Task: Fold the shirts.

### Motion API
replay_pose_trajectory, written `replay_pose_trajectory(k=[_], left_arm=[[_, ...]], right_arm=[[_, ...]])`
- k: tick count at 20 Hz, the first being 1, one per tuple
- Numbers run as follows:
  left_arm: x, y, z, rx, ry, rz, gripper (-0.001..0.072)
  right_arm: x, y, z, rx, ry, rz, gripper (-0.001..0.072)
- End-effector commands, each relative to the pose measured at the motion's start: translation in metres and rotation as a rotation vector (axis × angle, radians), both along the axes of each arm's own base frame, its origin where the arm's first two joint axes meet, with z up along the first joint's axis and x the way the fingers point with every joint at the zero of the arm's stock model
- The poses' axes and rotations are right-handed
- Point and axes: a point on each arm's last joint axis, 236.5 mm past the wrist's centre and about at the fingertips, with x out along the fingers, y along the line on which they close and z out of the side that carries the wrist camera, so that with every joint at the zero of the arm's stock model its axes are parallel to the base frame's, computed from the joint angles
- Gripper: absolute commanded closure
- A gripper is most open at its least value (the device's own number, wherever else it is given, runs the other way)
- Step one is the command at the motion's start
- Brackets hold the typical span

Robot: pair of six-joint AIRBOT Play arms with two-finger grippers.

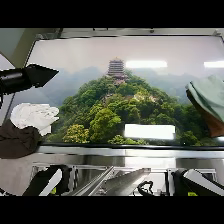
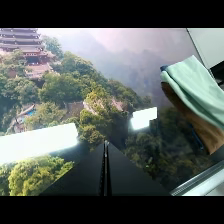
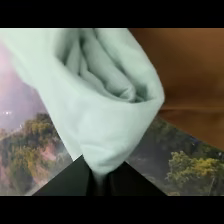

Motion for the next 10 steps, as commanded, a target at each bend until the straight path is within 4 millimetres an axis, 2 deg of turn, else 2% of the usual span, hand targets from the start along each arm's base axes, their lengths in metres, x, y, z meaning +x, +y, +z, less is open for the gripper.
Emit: replay_pose_trajectory(k=[1, 2, 3, 4, 5, 7, 8, 9, 10], left_arm=[[0.0, 0.0, 0.0, 0.002, -0.002, 0.0, 0.0692], [0.0, 0.0, 0.0, 0.002, -0.002, 0.0, 0.0692], [0.0, 0.0, 0.0, 0.002, -0.001, -0.001, 0.0691], [0.0, 0.0, 0.0, 0.002, -0.001, -0.001, 0.0692], [-0.001, 0.0, 0.0, 0.002, 0.001, -0.002, 0.0692], [-0.002, -0.001, -0.002, 0.004, 0.007, -0.008, 0.0692], [-0.003, -0.001, -0.002, 0.004, 0.009, -0.01, 0.0692], [-0.003, -0.001, -0.002, 0.003, 0.009, -0.009, 0.0691], [-0.003, -0.001, -0.002, 0.002, 0.01, -0.008, 0.0692]], right_arm=[[-0.017, 0.003, -0.038, 0.018, 0.053, -0.112, 0.0673], [-0.023, 0.0, -0.046, 0.007, 0.083, -0.11, 0.0603], [-0.028, -0.003, -0.053, -0.006, 0.115, -0.104, 0.0464], [-0.035, -0.005, -0.059, -0.017, 0.148, -0.095, 0.0259], [-0.04, -0.007, -0.064, -0.022, 0.176, -0.092, 0.0016], [-0.041, -0.01, -0.062, -0.035, 0.179, -0.091, 0.0002], [-0.035, -0.015, -0.053, -0.049, 0.155, -0.094, 0.0002], [-0.023, -0.02, -0.036, -0.069, 0.107, -0.088, 0.0003], [-0.007, -0.025, -0.011, -0.104, 0.032, -0.055, 0.0005]])
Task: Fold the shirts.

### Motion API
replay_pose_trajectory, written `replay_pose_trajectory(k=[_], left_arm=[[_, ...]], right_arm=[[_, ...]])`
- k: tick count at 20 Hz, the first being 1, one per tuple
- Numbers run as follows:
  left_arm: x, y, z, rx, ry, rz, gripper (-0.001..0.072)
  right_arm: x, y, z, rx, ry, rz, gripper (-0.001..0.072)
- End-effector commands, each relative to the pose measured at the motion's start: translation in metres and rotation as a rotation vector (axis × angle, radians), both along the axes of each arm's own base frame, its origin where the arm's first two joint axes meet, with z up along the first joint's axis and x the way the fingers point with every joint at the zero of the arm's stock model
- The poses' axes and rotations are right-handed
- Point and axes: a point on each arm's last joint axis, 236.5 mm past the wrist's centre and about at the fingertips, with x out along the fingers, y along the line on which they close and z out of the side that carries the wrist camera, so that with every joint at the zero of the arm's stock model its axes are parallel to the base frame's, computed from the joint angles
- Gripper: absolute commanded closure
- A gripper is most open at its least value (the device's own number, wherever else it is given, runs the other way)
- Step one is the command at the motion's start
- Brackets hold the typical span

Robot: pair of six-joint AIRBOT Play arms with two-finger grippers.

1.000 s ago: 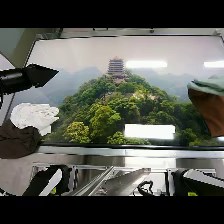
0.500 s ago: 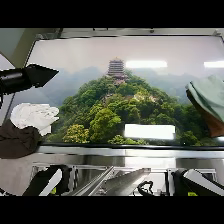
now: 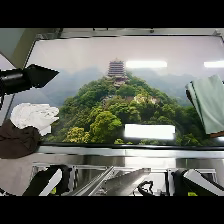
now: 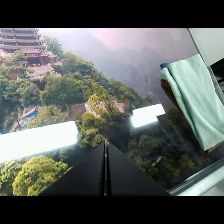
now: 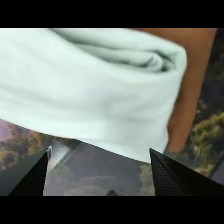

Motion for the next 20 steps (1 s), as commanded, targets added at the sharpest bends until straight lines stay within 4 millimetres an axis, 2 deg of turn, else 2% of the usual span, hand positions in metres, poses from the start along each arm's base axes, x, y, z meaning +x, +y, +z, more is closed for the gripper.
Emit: replay_pose_trajectory(k=[1, 2, 3, 4, 6, 7, 9, 11, 13, 14, 16, 20], left_arm=[[-0.001, 0.0, 0.0, -0.011, 0.013, 0.007, 0.0692], [0.001, 0.001, 0.001, -0.019, 0.012, 0.018, 0.0692], [0.003, 0.001, 0.003, -0.022, 0.005, 0.024, 0.0692], [0.003, 0.002, 0.005, -0.02, -0.003, 0.028, 0.0691], [0.003, 0.001, 0.008, -0.026, -0.006, 0.031, 0.0692], [0.001, -0.005, 0.006, -0.018, -0.002, 0.011, 0.0692], [-0.01, -0.031, 0.0, -0.022, 0.003, -0.053, 0.0692], [-0.027, -0.069, -0.02, -0.032, 0.006, -0.114, 0.0692], [-0.051, -0.102, -0.058, -0.018, 0.058, -0.173, 0.0692], [-0.062, -0.116, -0.077, -0.009, 0.08, -0.201, 0.0692], [-0.077, -0.135, -0.099, -0.014, 0.109, -0.239, 0.0692], [-0.09, -0.157, -0.12, 0.006, 0.166, -0.309, 0.0692]], right_arm=[[0.034, -0.011, 0.057, -0.083, -0.146, 0.064, 0.0041], [0.05, -0.01, 0.089, -0.125, -0.215, 0.118, 0.0246], [0.064, -0.001, 0.118, -0.175, -0.275, 0.198, 0.0497], [0.077, 0.015, 0.144, -0.224, -0.334, 0.285, 0.0656], [0.093, 0.057, 0.173, -0.295, -0.407, 0.419, 0.0686], [0.099, 0.087, 0.18, -0.315, -0.431, 0.504, 0.0686], [0.105, 0.159, 0.185, -0.339, -0.487, 0.695, 0.0686], [0.091, 0.243, 0.173, -0.323, -0.535, 0.892, 0.0686], [0.066, 0.31, 0.15, -0.297, -0.569, 1.038, 0.0686], [0.055, 0.329, 0.138, -0.299, -0.577, 1.079, 0.0686], [0.04, 0.353, 0.12, -0.289, -0.58, 1.133, 0.0686], [0.02, 0.375, 0.11, -0.215, -0.55, 1.211, 0.0685]])
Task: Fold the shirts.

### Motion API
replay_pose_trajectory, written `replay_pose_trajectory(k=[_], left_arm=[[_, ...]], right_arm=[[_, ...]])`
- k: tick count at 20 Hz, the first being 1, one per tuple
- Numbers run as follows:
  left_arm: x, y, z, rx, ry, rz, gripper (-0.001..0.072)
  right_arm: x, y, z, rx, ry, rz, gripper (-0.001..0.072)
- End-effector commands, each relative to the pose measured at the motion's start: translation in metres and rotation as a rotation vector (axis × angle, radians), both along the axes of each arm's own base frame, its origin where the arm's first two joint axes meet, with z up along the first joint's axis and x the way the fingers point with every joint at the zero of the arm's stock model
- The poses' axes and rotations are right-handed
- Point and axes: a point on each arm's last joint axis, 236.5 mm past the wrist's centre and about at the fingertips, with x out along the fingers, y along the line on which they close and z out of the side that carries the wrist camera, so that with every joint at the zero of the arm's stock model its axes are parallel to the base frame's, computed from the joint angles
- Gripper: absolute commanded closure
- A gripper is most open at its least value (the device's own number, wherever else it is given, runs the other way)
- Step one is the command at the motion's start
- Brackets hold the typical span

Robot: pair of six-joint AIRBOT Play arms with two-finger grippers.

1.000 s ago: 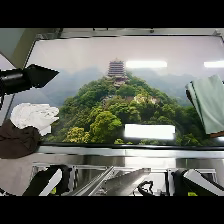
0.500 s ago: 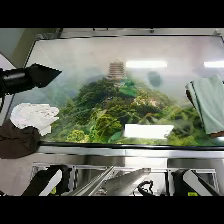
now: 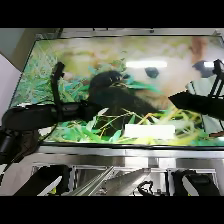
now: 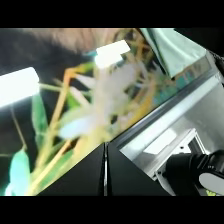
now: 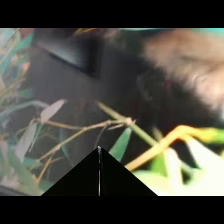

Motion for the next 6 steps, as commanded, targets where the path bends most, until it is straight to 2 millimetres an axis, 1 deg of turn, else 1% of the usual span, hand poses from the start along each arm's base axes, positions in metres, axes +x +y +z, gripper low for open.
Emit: replay_pose_trajectory(k=[1, 3, 6], left_arm=[[-0.01, -0.02, -0.023, 0.022, 0.039, -0.044, 0.0691], [-0.008, -0.023, -0.034, 0.036, 0.071, -0.049, 0.0691], [-0.005, -0.026, -0.04, 0.037, 0.09, -0.047, 0.0692]], right_arm=[[-0.02, 0.023, -0.01, 0.012, 0.031, 0.075, 0.0685], [-0.02, 0.023, -0.01, 0.012, 0.03, 0.075, 0.0685], [-0.02, 0.023, -0.01, 0.012, 0.031, 0.075, 0.0685]])
